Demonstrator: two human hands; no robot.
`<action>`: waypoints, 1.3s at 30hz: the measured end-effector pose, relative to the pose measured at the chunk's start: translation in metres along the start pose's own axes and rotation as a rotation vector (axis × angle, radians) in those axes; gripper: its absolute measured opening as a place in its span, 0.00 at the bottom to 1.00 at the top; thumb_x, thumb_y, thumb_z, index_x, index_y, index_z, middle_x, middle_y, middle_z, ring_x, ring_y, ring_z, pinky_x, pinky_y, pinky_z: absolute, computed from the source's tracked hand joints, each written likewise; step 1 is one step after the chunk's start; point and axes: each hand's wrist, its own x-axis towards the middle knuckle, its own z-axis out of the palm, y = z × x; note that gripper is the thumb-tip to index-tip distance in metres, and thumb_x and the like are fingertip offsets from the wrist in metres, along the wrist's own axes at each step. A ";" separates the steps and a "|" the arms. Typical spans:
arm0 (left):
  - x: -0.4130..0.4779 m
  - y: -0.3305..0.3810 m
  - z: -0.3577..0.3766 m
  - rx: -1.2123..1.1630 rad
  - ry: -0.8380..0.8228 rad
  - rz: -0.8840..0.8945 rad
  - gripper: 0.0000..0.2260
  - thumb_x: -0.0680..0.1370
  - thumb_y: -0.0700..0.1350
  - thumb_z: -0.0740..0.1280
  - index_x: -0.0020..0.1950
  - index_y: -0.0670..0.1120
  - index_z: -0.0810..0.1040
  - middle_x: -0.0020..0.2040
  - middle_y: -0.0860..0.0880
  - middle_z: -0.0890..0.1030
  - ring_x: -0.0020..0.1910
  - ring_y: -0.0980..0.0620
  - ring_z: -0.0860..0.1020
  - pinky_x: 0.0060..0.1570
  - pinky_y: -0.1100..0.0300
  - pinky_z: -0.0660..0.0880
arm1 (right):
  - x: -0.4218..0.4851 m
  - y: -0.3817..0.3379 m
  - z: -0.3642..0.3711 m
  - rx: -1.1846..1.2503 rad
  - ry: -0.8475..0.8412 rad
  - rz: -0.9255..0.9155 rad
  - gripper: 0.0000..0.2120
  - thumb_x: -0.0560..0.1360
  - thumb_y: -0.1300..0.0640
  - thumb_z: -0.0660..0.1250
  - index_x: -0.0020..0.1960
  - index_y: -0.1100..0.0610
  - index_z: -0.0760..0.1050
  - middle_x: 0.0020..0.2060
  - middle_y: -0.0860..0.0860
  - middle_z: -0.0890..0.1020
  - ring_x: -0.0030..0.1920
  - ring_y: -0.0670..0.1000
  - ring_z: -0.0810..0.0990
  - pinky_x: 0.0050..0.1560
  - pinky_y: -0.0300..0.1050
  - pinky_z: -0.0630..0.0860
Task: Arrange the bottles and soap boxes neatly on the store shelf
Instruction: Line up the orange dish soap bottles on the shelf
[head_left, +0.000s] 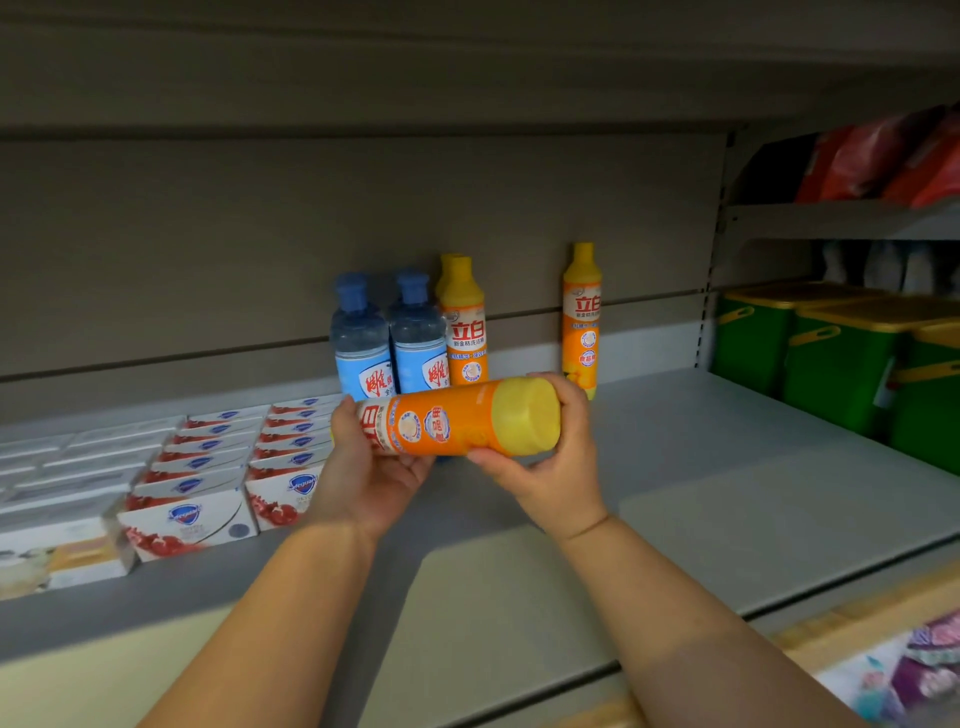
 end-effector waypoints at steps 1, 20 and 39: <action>0.000 0.000 0.001 0.032 -0.044 0.041 0.20 0.78 0.55 0.63 0.66 0.46 0.73 0.56 0.44 0.82 0.54 0.49 0.82 0.50 0.53 0.80 | 0.000 0.000 0.001 0.038 0.029 0.059 0.29 0.60 0.50 0.76 0.56 0.45 0.64 0.51 0.40 0.72 0.53 0.33 0.74 0.50 0.26 0.71; -0.045 -0.009 0.033 0.787 -0.552 0.818 0.28 0.68 0.36 0.69 0.62 0.57 0.67 0.57 0.60 0.78 0.58 0.61 0.77 0.55 0.64 0.75 | 0.009 0.025 -0.008 0.725 -0.204 1.591 0.28 0.76 0.38 0.54 0.58 0.61 0.74 0.37 0.61 0.81 0.30 0.57 0.83 0.22 0.42 0.77; -0.021 0.021 0.015 0.672 -0.133 0.744 0.17 0.76 0.42 0.67 0.59 0.59 0.67 0.50 0.60 0.81 0.49 0.63 0.80 0.41 0.69 0.76 | 0.007 0.024 -0.004 0.635 -0.015 1.485 0.28 0.63 0.32 0.67 0.45 0.57 0.72 0.24 0.52 0.74 0.17 0.44 0.68 0.16 0.31 0.64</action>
